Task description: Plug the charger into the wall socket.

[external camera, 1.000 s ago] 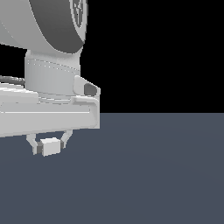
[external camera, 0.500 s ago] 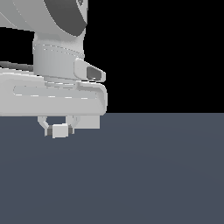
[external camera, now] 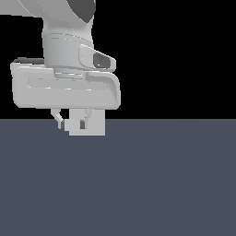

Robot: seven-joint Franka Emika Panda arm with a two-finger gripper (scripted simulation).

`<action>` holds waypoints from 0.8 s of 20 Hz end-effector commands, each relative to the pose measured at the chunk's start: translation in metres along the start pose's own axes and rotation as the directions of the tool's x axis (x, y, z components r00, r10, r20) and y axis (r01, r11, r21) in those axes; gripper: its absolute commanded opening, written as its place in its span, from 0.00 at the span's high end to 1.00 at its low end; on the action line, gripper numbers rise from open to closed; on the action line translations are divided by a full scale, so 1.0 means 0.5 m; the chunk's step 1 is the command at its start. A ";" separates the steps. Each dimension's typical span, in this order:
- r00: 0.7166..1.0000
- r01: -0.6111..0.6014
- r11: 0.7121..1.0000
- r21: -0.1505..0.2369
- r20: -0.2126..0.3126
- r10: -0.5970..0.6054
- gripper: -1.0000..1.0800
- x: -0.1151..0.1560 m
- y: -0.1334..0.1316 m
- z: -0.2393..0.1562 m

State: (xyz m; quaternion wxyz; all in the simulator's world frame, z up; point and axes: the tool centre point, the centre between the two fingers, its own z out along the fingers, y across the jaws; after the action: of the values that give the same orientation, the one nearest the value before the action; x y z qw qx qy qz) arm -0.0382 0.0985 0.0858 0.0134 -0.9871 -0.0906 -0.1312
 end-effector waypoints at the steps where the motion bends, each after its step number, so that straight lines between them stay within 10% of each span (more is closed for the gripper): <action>1: 0.999 -0.047 0.999 -0.013 0.000 0.047 1.00 0.004 0.008 -0.009; 16: 0.990 -0.144 0.989 -0.042 0.002 0.144 1.00 0.010 0.025 -0.027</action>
State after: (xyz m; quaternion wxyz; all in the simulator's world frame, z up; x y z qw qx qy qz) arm -0.0349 0.0863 0.1000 0.0024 -0.9914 -0.0171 -0.1294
